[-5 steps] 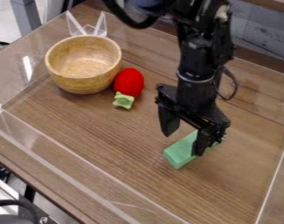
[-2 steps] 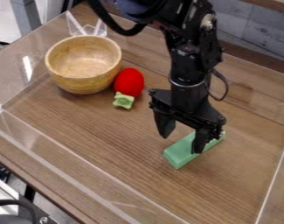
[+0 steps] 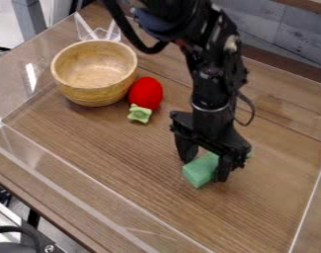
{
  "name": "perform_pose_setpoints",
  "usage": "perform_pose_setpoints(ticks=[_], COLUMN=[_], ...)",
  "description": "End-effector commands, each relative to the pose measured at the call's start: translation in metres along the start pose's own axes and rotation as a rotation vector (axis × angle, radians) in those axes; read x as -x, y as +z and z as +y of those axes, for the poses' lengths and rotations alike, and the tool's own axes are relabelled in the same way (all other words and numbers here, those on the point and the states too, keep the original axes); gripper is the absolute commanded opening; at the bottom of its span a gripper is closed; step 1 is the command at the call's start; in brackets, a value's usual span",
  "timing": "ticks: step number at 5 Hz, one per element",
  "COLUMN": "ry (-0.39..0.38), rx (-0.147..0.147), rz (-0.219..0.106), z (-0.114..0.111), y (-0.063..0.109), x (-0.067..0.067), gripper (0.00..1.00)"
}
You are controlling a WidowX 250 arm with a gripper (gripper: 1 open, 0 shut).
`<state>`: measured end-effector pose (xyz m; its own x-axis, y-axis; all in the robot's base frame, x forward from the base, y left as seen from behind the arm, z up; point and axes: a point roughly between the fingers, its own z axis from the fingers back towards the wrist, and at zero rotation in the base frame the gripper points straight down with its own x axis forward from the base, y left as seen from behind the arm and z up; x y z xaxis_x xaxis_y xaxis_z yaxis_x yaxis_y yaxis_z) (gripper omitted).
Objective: Put the green stick in the brown bowl
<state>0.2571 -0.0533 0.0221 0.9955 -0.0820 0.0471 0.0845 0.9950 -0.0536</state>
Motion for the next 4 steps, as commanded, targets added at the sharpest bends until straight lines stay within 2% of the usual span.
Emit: perform_pose_setpoints(ticks=[1, 2, 4], ry=[0.001, 0.017, -0.031], rx=[0.008, 0.013, 0.022], rz=[-0.054, -0.069, -0.081], z=[-0.004, -0.005, 0.005], y=[0.016, 0.026, 0.027], x=[-0.010, -0.012, -0.013], gripper=[1.00, 1.00, 1.00])
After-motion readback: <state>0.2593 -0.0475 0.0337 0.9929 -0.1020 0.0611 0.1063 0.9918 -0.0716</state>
